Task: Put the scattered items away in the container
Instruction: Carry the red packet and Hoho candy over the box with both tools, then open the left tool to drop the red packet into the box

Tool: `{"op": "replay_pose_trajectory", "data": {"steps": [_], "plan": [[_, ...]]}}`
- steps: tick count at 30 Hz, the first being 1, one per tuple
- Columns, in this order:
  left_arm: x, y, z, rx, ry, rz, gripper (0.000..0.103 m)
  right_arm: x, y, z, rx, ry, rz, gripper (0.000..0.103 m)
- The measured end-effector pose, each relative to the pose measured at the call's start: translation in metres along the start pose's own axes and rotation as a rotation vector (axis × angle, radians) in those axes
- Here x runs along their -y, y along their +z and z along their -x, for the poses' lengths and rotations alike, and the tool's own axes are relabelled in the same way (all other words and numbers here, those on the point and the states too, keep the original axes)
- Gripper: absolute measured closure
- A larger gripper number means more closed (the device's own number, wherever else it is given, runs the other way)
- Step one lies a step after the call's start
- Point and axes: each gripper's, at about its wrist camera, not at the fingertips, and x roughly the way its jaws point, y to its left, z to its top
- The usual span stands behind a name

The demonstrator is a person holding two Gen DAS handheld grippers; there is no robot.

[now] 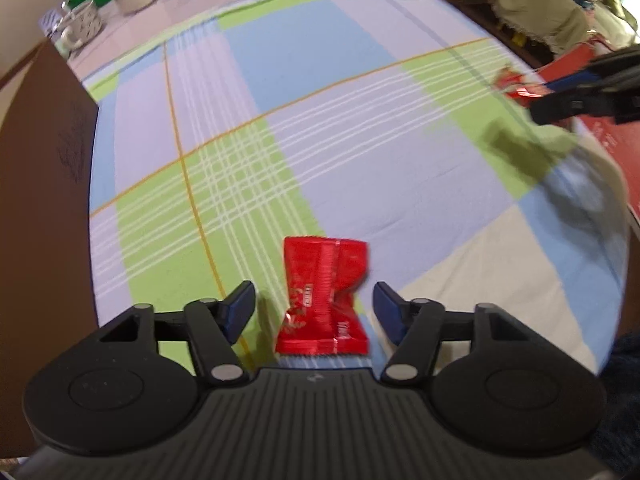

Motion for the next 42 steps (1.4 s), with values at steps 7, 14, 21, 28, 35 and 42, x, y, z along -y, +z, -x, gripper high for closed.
{"op": "replay_pose_trajectory", "data": {"steps": [7, 14, 21, 28, 35, 42], "plan": [[0.005, -0.008, 0.005, 0.023, -0.059, 0.006, 0.074, -0.005, -0.006, 0.006, -0.005, -0.005, -0.002, 0.071], [0.001, -0.023, 0.055, 0.111, -0.093, 0.039, 0.077, -0.022, -0.002, -0.001, -0.017, 0.018, 0.011, 0.071], [-0.041, -0.033, 0.136, 0.267, -0.017, 0.097, 0.077, -0.059, 0.011, -0.017, -0.010, 0.060, 0.050, 0.071], [-0.112, -0.049, 0.187, 0.315, 0.154, 0.103, 0.077, -0.106, 0.030, -0.025, 0.021, 0.098, 0.090, 0.071], [-0.190, -0.067, 0.185, 0.223, 0.241, 0.080, 0.077, -0.157, 0.052, -0.034, 0.066, 0.129, 0.115, 0.071], [-0.246, -0.081, 0.157, 0.121, 0.193, 0.008, 0.077, -0.201, 0.068, -0.044, 0.092, 0.139, 0.118, 0.071]]}}
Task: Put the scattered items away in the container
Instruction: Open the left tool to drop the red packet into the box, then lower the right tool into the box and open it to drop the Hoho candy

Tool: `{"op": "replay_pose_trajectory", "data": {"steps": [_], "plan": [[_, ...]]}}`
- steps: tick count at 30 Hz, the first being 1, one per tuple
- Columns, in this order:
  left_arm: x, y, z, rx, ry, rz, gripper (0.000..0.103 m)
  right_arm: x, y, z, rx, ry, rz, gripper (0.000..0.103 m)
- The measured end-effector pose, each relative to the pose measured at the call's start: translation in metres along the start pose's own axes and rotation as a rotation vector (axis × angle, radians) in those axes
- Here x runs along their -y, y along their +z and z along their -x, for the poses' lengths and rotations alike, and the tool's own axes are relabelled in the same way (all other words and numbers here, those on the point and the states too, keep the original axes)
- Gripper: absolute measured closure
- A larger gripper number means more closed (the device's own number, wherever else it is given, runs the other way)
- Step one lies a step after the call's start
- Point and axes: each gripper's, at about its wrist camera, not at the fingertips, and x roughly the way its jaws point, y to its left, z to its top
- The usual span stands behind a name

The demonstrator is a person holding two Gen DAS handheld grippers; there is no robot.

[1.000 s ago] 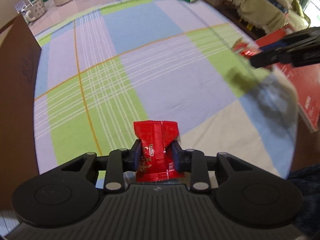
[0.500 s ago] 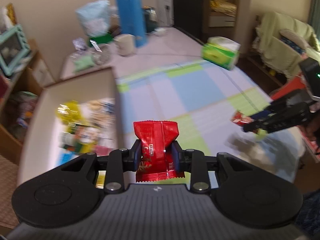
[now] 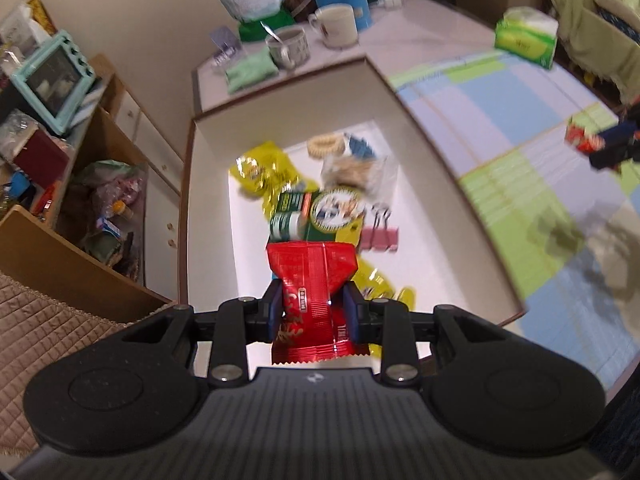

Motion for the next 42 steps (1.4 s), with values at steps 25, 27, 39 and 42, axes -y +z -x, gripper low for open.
{"op": "replay_pose_trajectory", "data": {"steps": [25, 27, 39, 42], "plan": [[-0.064, -0.017, -0.022, -0.034, -0.182, -0.089, 0.069, -0.101, 0.069, -0.058, 0.005, 0.057, 0.116, 0.071], [-0.068, -0.015, -0.019, -0.017, -0.171, -0.073, 0.068, -0.106, 0.077, -0.070, -0.008, 0.073, 0.139, 0.071], [-0.102, -0.001, -0.016, 0.058, -0.100, -0.001, 0.066, -0.129, 0.116, -0.149, -0.096, 0.151, 0.185, 0.071], [-0.109, 0.003, -0.021, 0.060, -0.102, 0.003, 0.066, -0.127, 0.120, -0.164, -0.120, 0.142, 0.194, 0.071]]}}
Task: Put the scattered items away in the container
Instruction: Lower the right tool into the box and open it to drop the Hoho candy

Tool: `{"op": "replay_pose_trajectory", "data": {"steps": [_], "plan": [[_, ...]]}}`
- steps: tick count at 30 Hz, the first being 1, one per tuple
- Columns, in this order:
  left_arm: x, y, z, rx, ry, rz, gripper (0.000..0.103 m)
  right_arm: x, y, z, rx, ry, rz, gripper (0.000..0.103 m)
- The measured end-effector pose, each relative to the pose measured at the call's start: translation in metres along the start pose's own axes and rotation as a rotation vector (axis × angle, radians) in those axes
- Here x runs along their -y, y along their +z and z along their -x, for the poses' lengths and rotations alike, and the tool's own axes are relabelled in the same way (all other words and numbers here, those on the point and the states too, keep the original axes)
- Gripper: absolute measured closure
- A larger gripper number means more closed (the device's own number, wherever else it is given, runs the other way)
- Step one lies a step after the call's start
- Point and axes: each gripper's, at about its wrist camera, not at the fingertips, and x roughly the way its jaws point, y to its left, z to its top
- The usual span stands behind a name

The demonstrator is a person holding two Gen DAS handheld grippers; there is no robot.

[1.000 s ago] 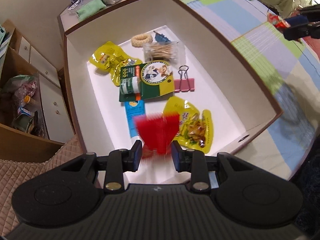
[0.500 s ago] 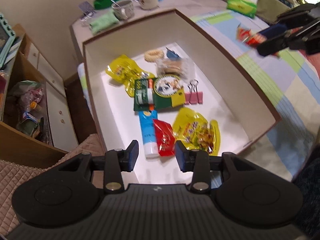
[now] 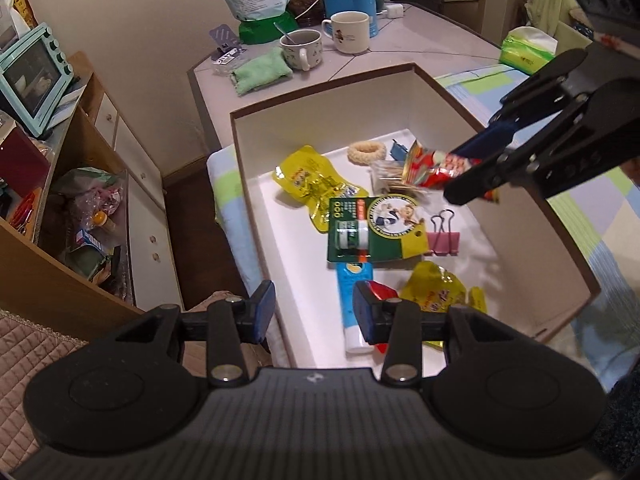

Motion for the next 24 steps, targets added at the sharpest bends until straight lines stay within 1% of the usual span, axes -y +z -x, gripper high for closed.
{"op": "replay_pose_trajectory", "data": {"steps": [4, 8, 14, 18, 20, 21, 22, 23, 24], "plan": [[-0.005, 0.005, -0.007, 0.005, -0.018, 0.000, 0.066, 0.007, 0.002, -0.009, -0.039, -0.004, 0.012, 0.071], [-0.004, 0.010, -0.019, -0.002, -0.040, -0.019, 0.066, 0.010, -0.004, -0.013, -0.097, -0.015, 0.043, 0.071], [0.003, 0.015, -0.035, -0.017, -0.071, -0.051, 0.066, 0.010, -0.019, -0.021, -0.194, -0.055, 0.095, 0.071], [0.008, 0.016, -0.041, -0.028, -0.081, -0.070, 0.065, 0.000, -0.027, -0.026, -0.253, -0.102, 0.180, 0.070], [0.010, 0.015, -0.043, -0.032, -0.080, -0.075, 0.064, -0.005, -0.032, -0.025, -0.260, -0.118, 0.200, 0.070], [0.012, 0.015, -0.043, -0.034, -0.078, -0.077, 0.062, -0.006, -0.034, -0.025, -0.263, -0.125, 0.204, 0.069], [0.013, 0.014, -0.044, -0.036, -0.076, -0.079, 0.060, -0.007, -0.036, -0.023, -0.256, -0.133, 0.205, 0.042], [0.015, 0.013, -0.044, -0.037, -0.072, -0.079, 0.058, -0.008, -0.038, -0.020, -0.240, -0.141, 0.208, 0.024], [0.016, 0.012, -0.044, -0.038, -0.068, -0.078, 0.054, -0.010, -0.039, -0.017, -0.223, -0.149, 0.210, 0.013]]}}
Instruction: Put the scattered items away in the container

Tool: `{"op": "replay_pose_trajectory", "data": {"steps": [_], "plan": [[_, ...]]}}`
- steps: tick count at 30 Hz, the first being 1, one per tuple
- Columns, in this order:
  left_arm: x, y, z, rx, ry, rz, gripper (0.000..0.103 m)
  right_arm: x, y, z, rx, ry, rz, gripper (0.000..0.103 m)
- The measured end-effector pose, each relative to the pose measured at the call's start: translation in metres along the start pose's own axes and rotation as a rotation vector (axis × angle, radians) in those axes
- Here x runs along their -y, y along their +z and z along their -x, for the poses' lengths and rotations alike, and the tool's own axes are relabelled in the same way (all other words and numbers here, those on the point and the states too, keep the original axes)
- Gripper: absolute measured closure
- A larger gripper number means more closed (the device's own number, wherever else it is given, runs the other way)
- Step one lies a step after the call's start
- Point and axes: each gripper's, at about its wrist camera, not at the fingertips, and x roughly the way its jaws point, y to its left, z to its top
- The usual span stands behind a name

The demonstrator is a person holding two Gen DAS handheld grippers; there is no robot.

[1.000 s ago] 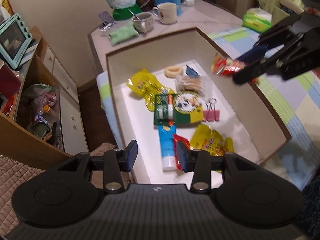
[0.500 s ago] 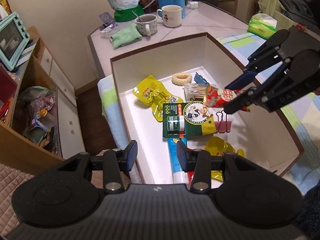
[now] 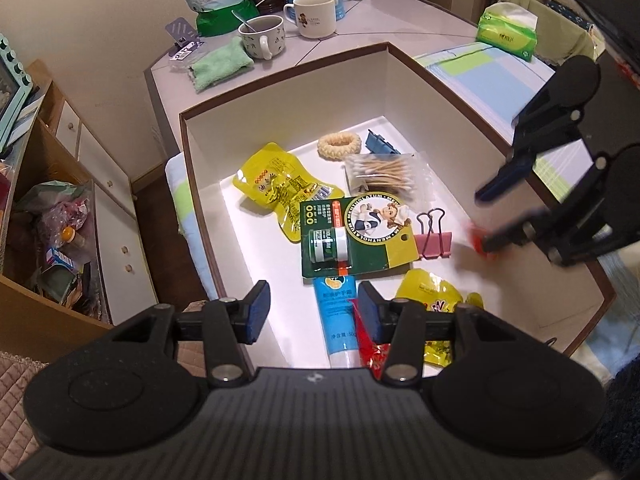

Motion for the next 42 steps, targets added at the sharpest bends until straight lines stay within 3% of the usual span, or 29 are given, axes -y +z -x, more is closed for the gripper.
{"op": "replay_pose_trajectory", "data": {"steps": [12, 26, 42], "plan": [[0.024, -0.008, 0.006, -0.007, 0.042, 0.043, 0.026, -0.013, -0.015, 0.028, 0.057, 0.007, -0.098, 0.013], [0.040, -0.028, 0.028, -0.018, 0.138, 0.120, 0.019, -0.033, -0.037, 0.055, 0.115, -0.004, -0.165, 0.013], [0.070, -0.047, 0.056, 0.008, 0.154, 0.157, 0.016, -0.051, -0.065, 0.087, 0.193, -0.011, -0.224, 0.013]]}}
